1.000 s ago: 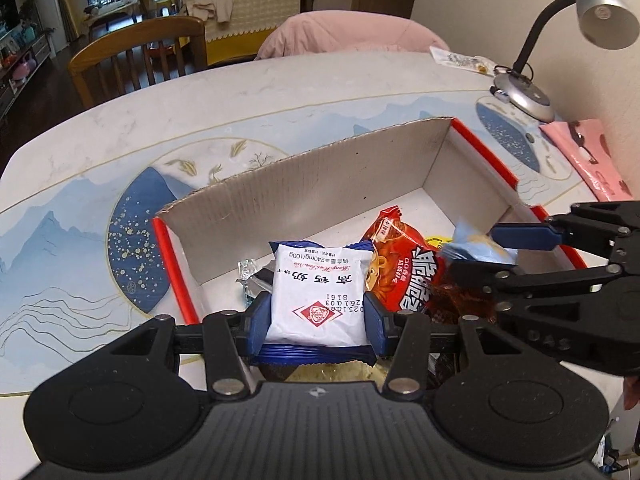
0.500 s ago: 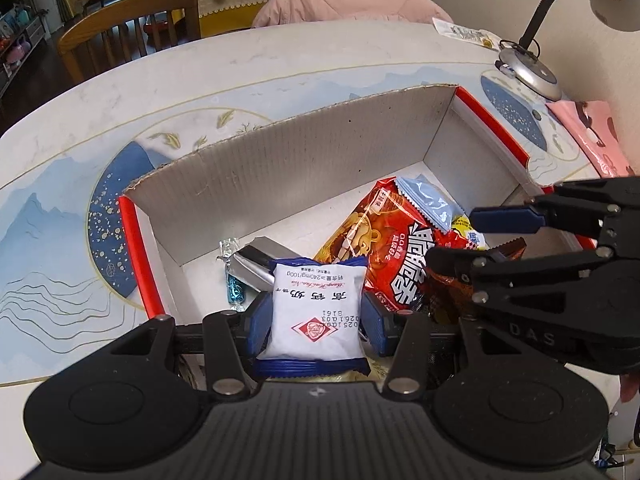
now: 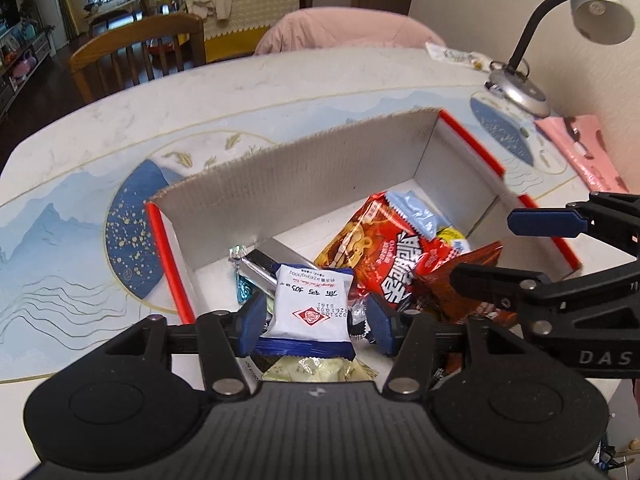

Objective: Organize snacks

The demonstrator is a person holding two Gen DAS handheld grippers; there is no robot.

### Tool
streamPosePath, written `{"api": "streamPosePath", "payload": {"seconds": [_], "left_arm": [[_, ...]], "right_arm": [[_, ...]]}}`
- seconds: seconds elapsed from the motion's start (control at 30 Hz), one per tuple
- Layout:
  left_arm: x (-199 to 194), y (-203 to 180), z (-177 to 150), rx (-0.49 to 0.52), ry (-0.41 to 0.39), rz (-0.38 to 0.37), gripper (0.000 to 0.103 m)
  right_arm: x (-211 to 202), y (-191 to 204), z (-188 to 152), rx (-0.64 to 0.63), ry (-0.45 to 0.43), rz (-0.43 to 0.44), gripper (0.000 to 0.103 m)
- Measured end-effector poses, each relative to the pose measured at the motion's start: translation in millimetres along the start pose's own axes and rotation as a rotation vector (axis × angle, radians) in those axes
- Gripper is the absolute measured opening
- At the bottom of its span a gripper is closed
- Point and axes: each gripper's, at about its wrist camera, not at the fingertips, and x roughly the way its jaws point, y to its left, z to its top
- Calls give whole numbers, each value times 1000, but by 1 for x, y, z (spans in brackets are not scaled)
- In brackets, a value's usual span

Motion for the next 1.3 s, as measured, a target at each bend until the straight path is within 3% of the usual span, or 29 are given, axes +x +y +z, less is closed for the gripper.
{"api": "streamPosePath", "payload": {"seconds": [0.23, 0.37, 0.57, 0.63, 0.87, 0.97, 1.3], "left_arm": [[-33, 4, -5, 46, -73, -44, 56], [-55, 9, -10, 68, -124, -64, 67], [-82, 22, -17, 67, -173, -98, 69], [-90, 26, -20, 72, -195, -102, 74], [-116, 34, -30, 95, -249, -111, 75], [-125, 40, -34, 98, -264, -123, 82], [-143, 53, -48, 78, -284, -154, 85]], "right_arm": [[-32, 15, -1, 62, -87, -29, 81], [-47, 25, -4, 109, -135, -39, 88], [-67, 40, -9, 160, -189, -60, 98], [-73, 46, -11, 170, -205, -57, 99], [-88, 62, -17, 202, -251, -71, 103], [-91, 67, -20, 222, -259, -83, 103], [-95, 79, -35, 316, -275, -73, 103]]}}
